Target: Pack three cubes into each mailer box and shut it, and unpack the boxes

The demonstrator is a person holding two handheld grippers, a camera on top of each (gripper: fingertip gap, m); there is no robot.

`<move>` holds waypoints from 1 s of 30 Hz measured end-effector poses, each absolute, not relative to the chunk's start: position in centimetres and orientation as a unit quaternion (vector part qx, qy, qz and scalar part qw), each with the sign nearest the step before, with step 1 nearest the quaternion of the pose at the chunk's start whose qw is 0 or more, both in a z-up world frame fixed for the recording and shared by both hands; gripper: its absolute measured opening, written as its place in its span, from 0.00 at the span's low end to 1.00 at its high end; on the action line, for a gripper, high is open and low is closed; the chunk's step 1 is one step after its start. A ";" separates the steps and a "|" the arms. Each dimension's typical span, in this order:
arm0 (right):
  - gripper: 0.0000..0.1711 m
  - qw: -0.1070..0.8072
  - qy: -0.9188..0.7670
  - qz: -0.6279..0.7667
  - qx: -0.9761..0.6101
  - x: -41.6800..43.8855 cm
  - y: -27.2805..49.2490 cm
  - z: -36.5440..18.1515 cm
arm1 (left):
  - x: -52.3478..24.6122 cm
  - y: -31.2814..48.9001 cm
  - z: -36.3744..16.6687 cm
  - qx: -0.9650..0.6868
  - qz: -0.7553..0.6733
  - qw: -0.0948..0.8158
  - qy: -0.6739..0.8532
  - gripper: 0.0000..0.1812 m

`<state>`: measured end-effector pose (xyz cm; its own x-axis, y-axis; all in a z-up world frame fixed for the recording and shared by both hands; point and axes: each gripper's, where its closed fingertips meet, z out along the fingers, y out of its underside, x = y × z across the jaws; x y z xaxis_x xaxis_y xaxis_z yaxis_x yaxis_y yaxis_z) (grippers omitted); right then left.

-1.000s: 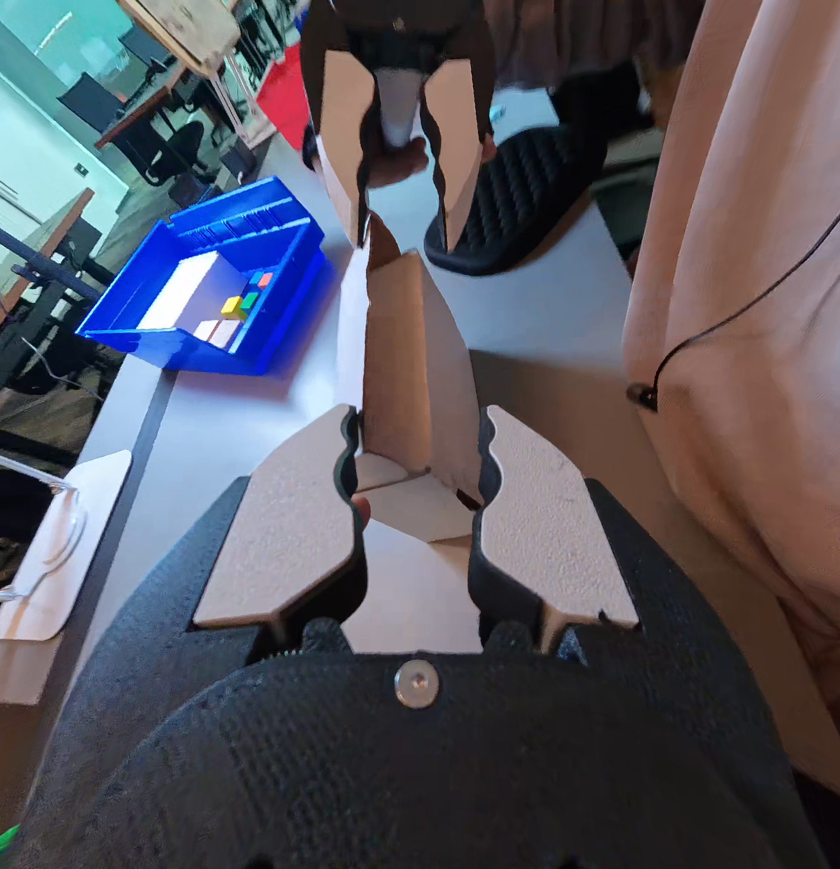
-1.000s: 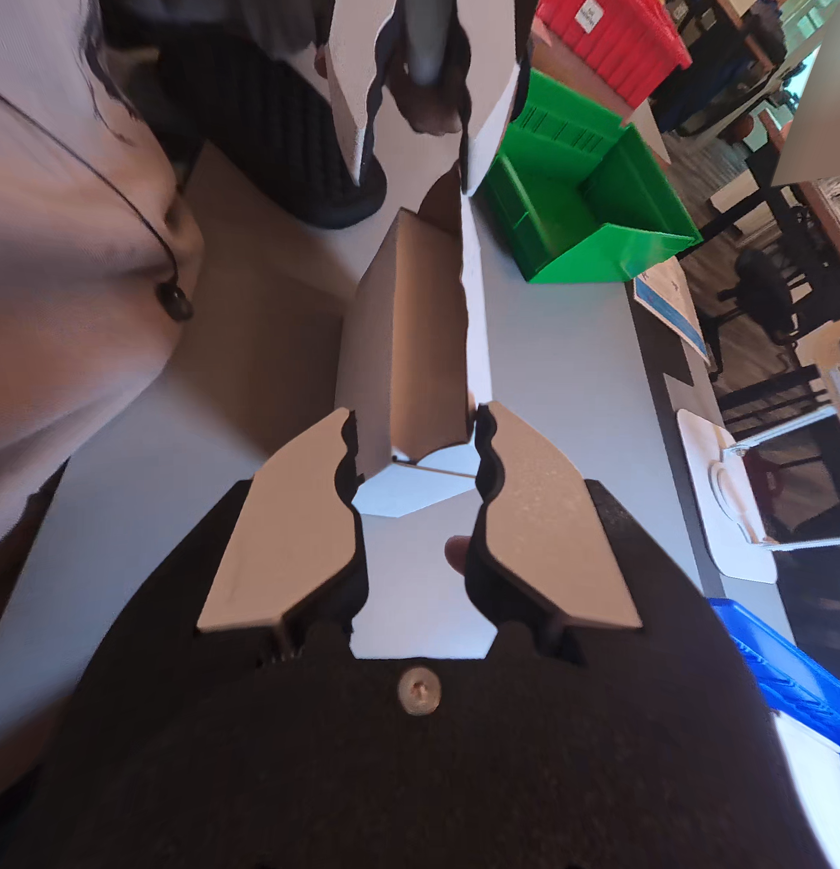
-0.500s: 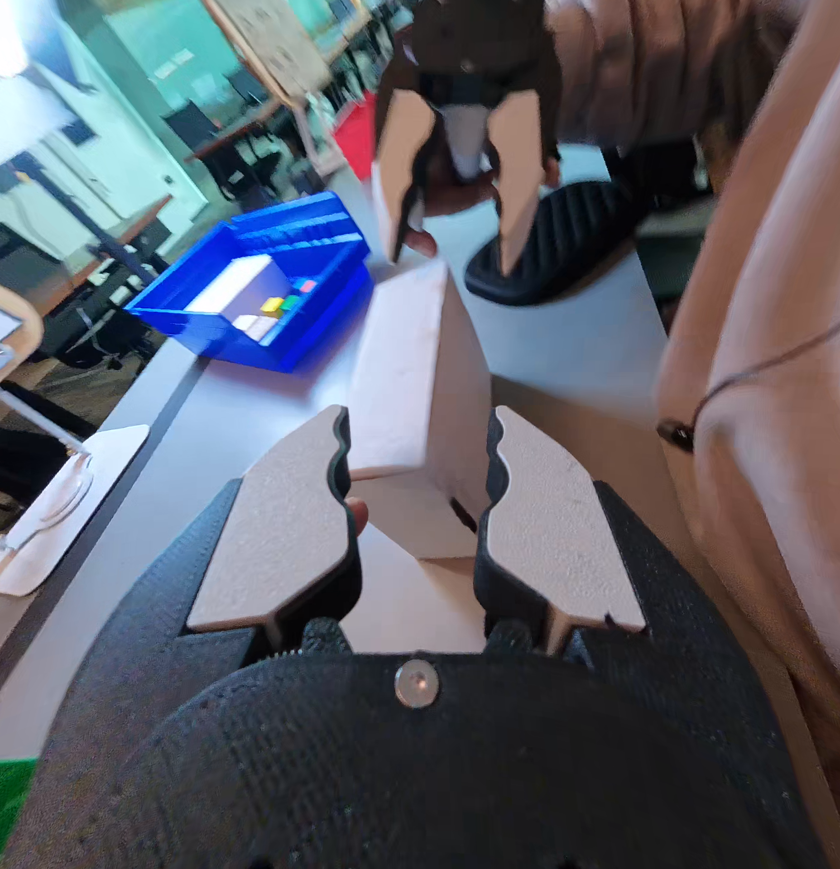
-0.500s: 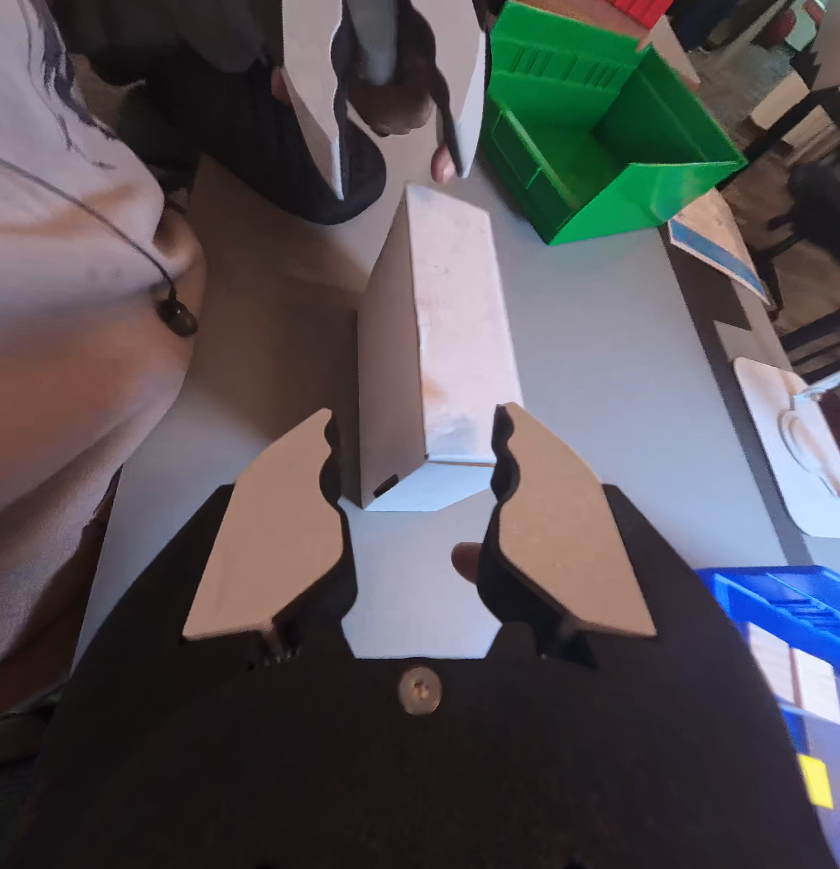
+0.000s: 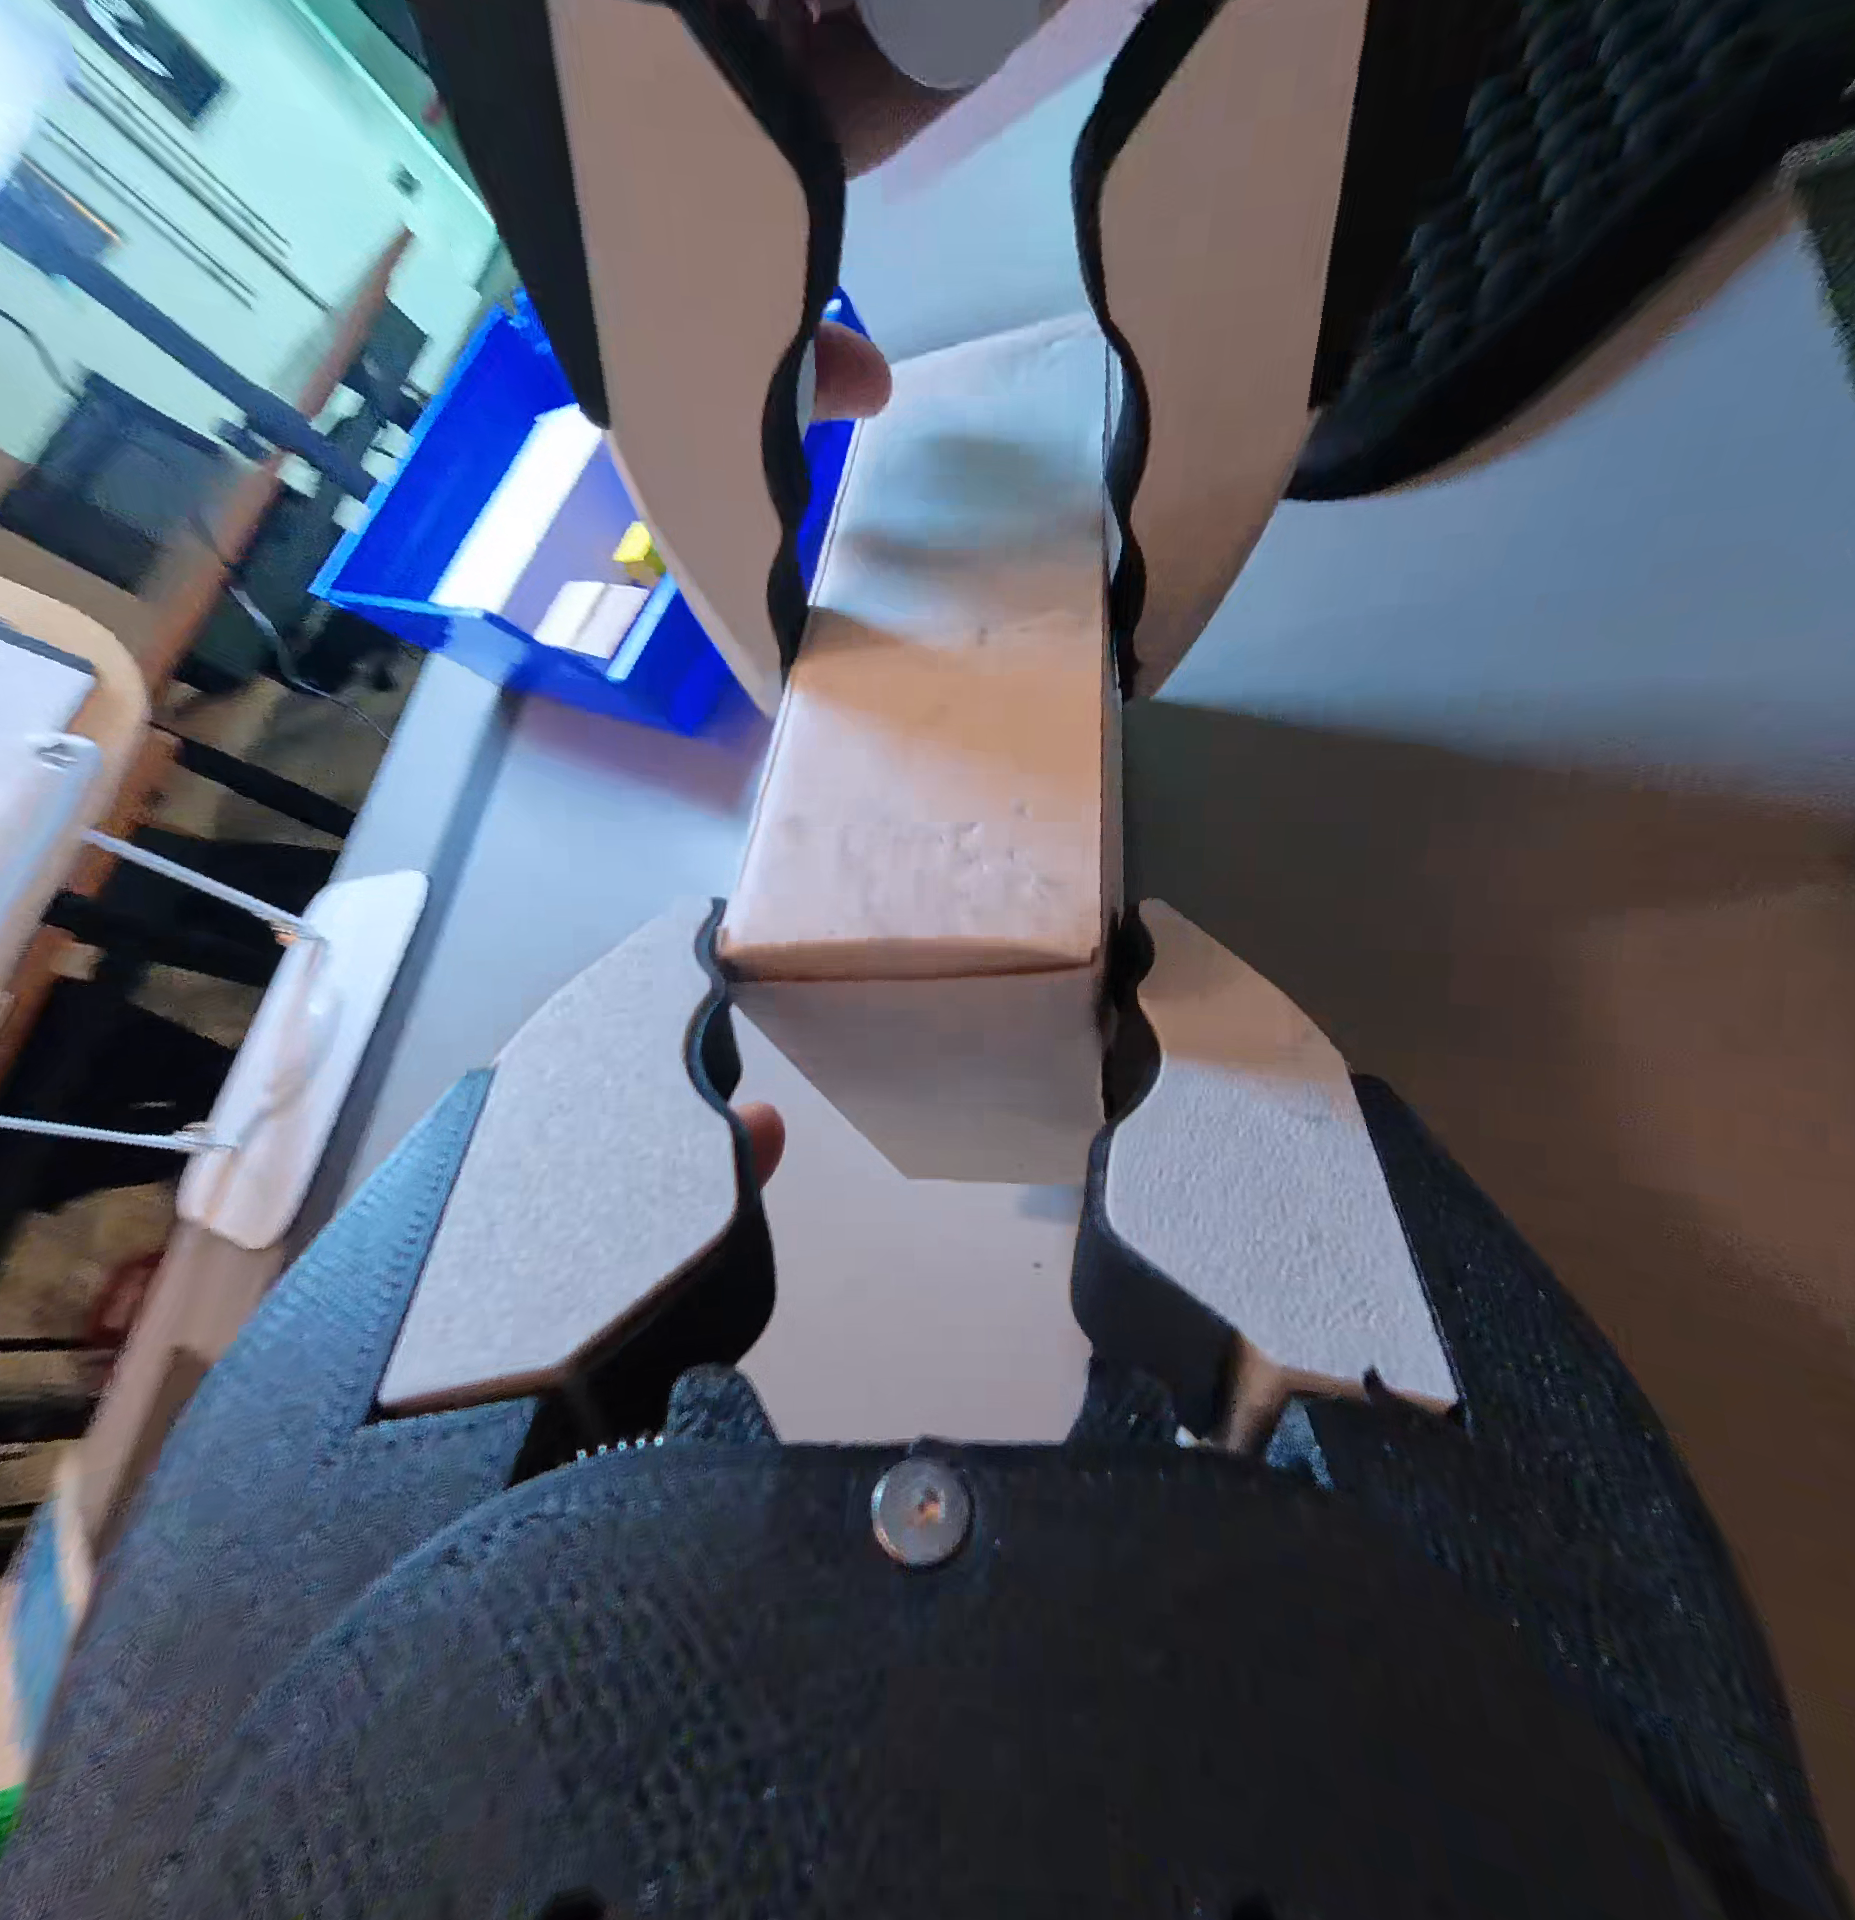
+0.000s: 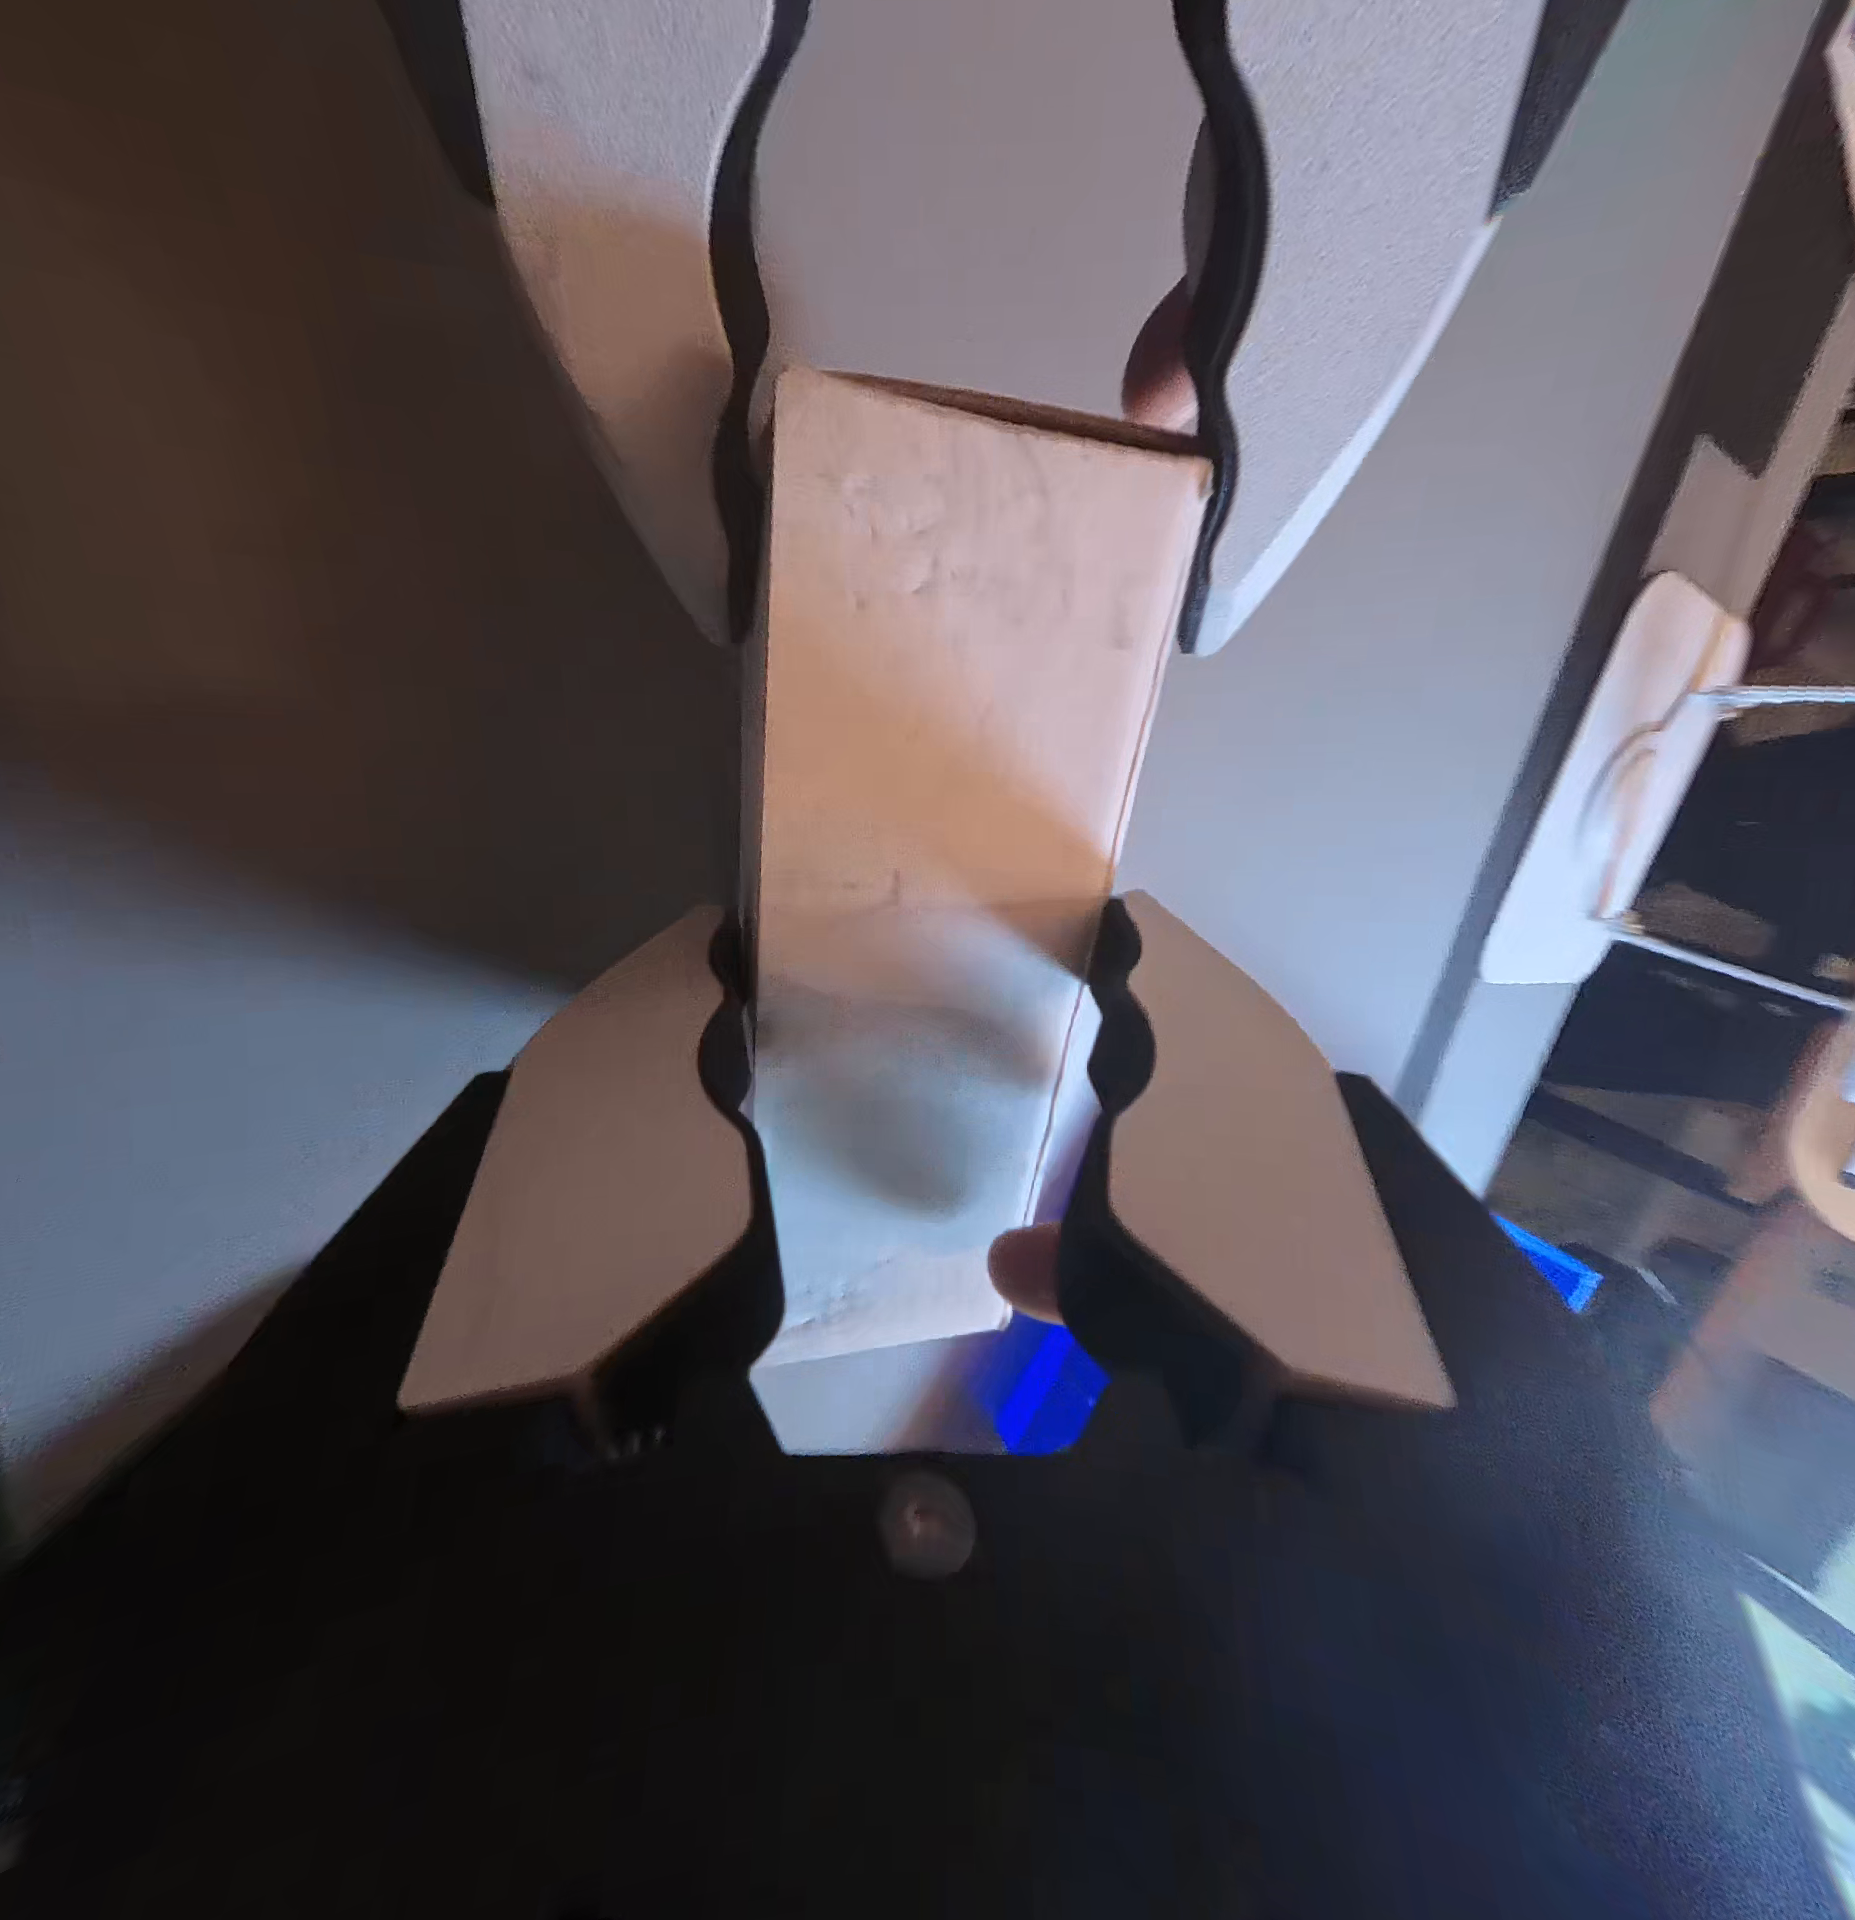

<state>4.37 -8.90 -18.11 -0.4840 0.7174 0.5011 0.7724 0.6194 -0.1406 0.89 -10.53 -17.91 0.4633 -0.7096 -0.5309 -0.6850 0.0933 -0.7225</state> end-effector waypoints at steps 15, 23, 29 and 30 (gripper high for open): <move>0.37 0.499 -0.641 -0.342 -0.473 12.0 17.4 -2.3 | -8.5 -6.3 -13.0 -0.699 -0.147 0.667 0.210 0.36; 0.37 0.424 -0.630 -0.414 -0.502 14.9 31.7 -14.4 | -9.9 -5.6 -15.3 -0.726 -0.116 0.646 0.206 0.36; 0.42 0.374 -0.666 -0.344 -0.545 14.2 32.8 -18.5 | -9.9 -5.4 -16.1 -0.735 -0.108 0.634 0.216 0.37; 0.43 0.365 -0.669 -0.329 -0.558 14.1 32.7 -18.8 | -9.9 -5.4 -16.2 -0.736 -0.107 0.632 0.216 0.37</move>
<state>14.10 32.65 -18.82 -0.1116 0.5066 0.8549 0.9864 0.1607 0.0335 -9.89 -5.38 -16.25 0.8838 -0.4535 -0.1153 -0.1825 -0.1073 -0.9773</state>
